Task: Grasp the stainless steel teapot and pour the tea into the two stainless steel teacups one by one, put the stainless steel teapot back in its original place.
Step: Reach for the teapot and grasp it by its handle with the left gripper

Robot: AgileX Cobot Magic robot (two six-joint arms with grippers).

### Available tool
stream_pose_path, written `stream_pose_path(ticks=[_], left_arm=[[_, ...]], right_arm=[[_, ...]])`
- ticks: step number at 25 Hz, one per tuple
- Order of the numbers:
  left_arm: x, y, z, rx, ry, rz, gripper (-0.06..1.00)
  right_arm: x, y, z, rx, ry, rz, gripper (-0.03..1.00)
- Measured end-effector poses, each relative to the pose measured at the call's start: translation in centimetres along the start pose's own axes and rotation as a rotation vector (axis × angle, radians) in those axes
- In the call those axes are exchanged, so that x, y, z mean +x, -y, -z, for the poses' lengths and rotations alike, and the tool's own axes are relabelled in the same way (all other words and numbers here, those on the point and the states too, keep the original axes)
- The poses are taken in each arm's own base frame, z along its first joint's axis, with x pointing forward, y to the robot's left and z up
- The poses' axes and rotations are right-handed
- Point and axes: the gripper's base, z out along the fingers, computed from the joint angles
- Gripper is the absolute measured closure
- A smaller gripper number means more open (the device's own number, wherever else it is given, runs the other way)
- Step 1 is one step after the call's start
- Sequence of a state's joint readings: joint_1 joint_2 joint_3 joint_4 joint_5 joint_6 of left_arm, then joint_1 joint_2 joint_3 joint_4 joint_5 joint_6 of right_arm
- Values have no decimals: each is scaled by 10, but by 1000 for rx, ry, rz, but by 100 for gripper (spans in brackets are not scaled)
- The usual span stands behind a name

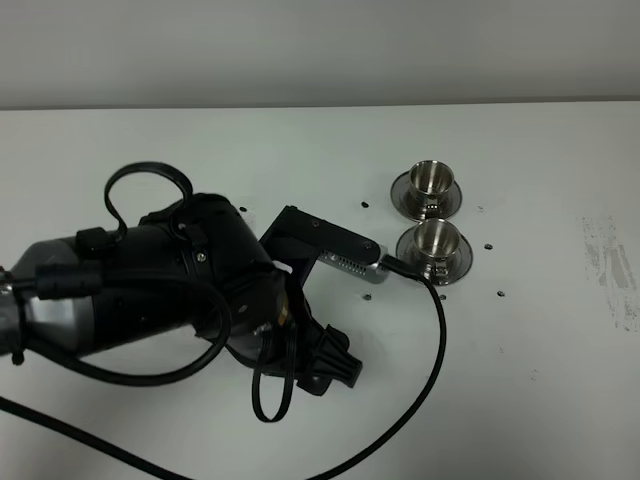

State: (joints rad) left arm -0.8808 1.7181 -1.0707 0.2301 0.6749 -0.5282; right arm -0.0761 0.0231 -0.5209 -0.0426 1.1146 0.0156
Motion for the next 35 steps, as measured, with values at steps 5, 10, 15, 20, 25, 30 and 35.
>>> stream_pose_path(ticks=[5, 10, 15, 20, 25, 30, 35], left_arm=[[10, -4, -20, 53, 74, 5, 22], [8, -16, -32, 42, 75, 33, 22], [9, -29, -34, 2, 34, 59, 22], [10, -40, -34, -34, -4, 76, 22], [12, -44, -35, -59, -27, 68, 22], [14, -48, -34, -88, -56, 60, 22], [16, -53, -34, -124, -77, 33, 22]], right_arm=[[0, 0, 0, 0, 0, 0, 68], [0, 0, 0, 0, 0, 0, 68], [0, 0, 0, 0, 0, 0, 68], [0, 0, 0, 0, 0, 0, 68], [0, 0, 0, 0, 0, 0, 68], [0, 0, 0, 0, 0, 0, 68], [0, 0, 0, 0, 0, -1, 68]])
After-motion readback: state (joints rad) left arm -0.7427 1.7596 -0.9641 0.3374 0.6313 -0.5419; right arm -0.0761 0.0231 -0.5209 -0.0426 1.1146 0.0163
